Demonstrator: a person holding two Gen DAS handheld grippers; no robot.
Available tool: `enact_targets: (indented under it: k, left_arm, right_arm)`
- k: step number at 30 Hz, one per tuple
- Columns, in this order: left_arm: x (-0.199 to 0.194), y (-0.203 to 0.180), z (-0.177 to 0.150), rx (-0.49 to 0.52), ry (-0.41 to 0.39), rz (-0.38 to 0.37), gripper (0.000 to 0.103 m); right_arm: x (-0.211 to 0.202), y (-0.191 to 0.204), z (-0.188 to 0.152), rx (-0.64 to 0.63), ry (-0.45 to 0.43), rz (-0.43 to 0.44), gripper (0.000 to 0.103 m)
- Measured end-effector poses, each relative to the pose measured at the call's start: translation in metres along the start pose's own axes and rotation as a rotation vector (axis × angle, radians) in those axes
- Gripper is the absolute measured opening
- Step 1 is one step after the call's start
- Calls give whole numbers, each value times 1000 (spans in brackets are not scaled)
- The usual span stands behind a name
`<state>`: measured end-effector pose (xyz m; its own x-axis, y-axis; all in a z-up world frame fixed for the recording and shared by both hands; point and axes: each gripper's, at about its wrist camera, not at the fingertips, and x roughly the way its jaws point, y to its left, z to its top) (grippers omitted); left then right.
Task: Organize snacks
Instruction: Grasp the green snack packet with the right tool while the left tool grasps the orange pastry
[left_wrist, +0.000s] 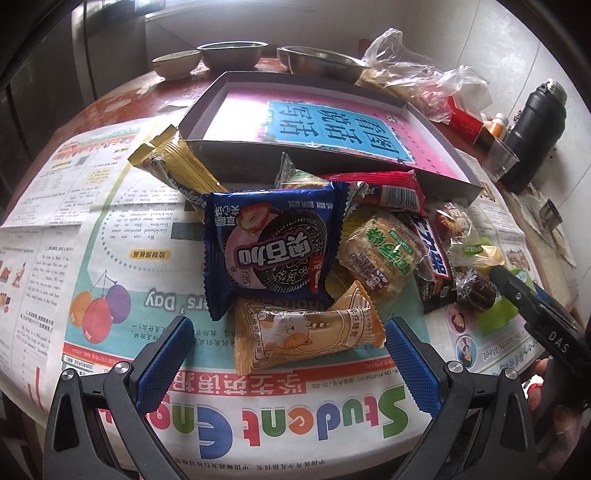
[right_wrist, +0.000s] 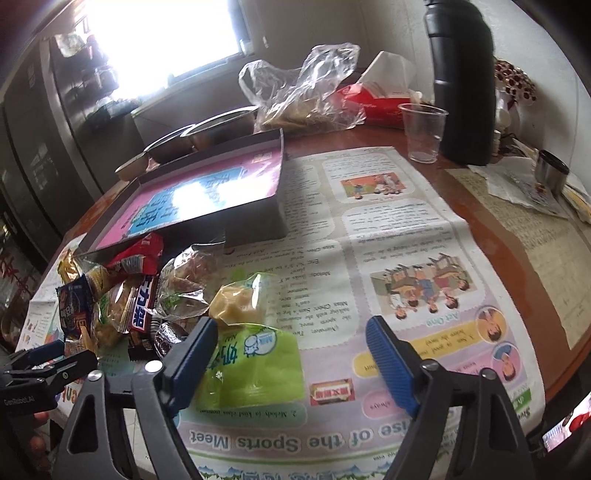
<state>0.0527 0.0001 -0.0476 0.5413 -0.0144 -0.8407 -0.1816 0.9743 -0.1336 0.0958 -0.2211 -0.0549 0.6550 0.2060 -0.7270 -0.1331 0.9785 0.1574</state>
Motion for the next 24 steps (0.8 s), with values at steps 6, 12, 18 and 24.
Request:
enact_targets:
  k: [6, 12, 18, 24]
  left_arm:
    - [-3, 5, -4, -11, -11, -6, 101]
    - [-9, 10, -7, -21, -23, -8, 93]
    - [-13, 18, -8, -49, -33, 3, 80]
    - [-17, 22, -10, -61, -38, -21, 68]
  right_arm:
    - [8, 16, 3, -81, 1, 25, 66]
    - [13, 22, 3, -146, -18, 24, 48]
    - [9, 12, -1, -115, -46, 48, 38]
    - [5, 6, -5, -93, -59, 57, 37]
